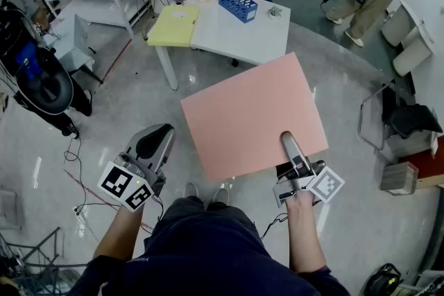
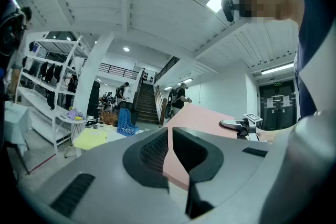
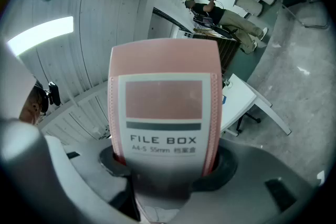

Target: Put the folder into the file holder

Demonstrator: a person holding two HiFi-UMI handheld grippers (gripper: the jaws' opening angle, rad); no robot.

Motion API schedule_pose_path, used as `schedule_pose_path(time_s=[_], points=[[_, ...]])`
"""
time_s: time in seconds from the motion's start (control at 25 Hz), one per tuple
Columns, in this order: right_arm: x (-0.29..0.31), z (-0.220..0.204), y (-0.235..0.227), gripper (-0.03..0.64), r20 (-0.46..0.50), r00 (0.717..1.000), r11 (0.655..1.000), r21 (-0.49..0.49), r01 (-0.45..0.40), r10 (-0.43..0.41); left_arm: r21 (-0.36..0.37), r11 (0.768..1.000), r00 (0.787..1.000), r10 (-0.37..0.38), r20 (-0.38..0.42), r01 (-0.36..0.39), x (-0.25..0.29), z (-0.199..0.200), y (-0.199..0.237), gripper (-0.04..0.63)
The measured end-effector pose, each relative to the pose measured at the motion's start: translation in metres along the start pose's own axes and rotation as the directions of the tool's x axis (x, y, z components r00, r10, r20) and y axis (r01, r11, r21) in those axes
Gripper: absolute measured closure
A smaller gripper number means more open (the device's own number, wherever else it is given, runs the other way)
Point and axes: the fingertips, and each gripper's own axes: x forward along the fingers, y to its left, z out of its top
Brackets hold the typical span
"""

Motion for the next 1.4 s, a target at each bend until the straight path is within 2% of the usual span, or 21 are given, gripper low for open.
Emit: schedule_pose_path(time_s=[0.68,1.4], points=[[-0.001,0.010,-0.029,0.342,-0.004,0.999,0.999,-0.001,0.043,-0.043,-0.015,1.000,1.000,0.015,-0.005,-0.015,0.025,-0.012,-0.005,0.545],[-0.020,0.030,-0.047,0.345,0.000,0.999,0.999,-0.004,0.038,-0.038,-0.019,0.999,0.999,0.044,0.006,-0.044,0.037,-0.022,-0.020,0.545]])
